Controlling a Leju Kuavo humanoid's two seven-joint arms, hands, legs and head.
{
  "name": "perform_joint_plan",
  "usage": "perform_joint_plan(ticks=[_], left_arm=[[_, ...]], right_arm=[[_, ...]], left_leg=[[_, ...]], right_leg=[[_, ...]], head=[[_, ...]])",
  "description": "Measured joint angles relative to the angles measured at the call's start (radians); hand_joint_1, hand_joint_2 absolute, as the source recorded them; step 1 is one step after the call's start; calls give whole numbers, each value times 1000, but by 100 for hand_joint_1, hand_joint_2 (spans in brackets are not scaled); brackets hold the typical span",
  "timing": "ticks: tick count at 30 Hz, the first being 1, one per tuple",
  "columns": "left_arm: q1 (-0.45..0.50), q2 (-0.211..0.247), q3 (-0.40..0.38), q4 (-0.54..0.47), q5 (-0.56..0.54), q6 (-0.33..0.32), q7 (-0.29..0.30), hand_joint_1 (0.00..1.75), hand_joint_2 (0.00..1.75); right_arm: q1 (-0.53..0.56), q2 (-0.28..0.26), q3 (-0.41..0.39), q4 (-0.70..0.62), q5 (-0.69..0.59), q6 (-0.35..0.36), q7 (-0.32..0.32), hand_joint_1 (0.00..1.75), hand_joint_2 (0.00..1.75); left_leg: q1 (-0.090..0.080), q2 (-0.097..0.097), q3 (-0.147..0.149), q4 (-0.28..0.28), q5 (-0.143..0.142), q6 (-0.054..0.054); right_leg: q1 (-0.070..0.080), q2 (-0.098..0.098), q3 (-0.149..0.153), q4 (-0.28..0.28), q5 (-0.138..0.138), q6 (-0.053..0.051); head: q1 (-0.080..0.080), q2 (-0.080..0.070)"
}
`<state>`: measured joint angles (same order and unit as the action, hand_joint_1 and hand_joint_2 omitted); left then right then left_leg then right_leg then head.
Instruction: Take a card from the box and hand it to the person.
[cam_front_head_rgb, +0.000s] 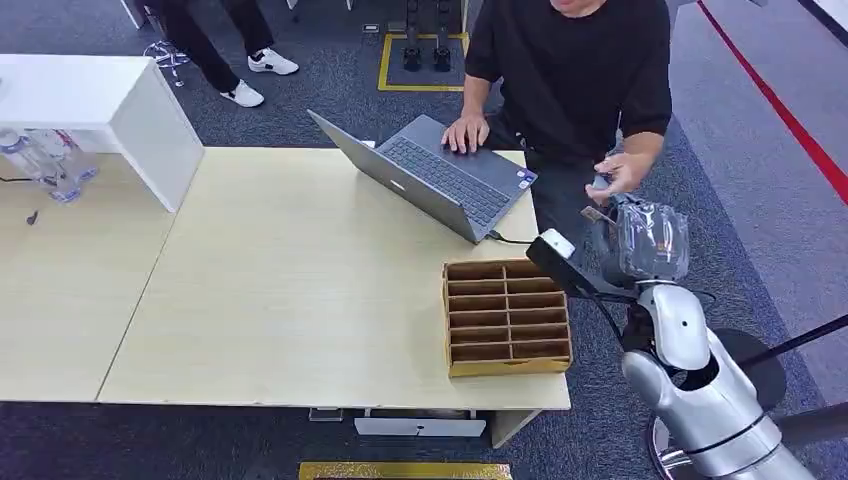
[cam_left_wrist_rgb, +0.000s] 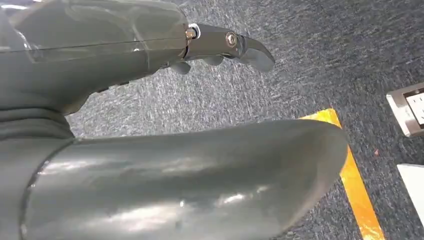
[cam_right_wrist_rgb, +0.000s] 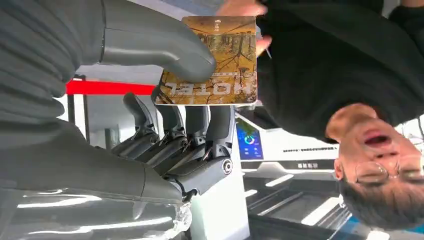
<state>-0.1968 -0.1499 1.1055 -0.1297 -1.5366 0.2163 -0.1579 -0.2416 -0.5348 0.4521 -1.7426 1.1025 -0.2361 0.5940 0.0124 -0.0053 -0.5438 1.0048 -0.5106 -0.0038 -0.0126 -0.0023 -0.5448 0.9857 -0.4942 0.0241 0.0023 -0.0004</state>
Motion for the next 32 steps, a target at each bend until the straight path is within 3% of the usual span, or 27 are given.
perform_joint_plan(ticks=[12,13,14,15,16,32], left_arm=[[-1,0,0,0,0,2,-1,0,0],[-1,0,-1,0,0,2,-1,0,0],[-1,0,-1,0,0,2,-1,0,0],[-1,0,-1,0,0,2,-1,0,0],[-1,0,-1,0,0,2,-1,0,0],[-1,0,-1,0,0,2,0,0,0]], right_arm=[[-5,1,8,29,-6,-3,3,134,175],[-6,3,12,32,-6,-3,3,110,175],[-6,3,13,35,-5,-3,3,110,175],[-6,4,14,37,-5,-3,3,16,175],[-6,5,14,39,-3,-3,3,0,175],[-2,6,16,60,12,-5,10,0,175]], left_leg=[[0,0,0,0,0,0],[0,0,0,0,0,0],[0,0,0,0,0,0],[0,0,0,0,0,0],[0,0,0,0,0,0],[0,0,0,0,0,0]], right_leg=[[0,0,0,0,0,0],[0,0,0,0,0,0],[0,0,0,0,0,0],[0,0,0,0,0,0],[0,0,0,0,0,0],[0,0,0,0,0,0]], head=[[0,0],[0,0],[0,0],[0,0],[0,0],[0,0]])
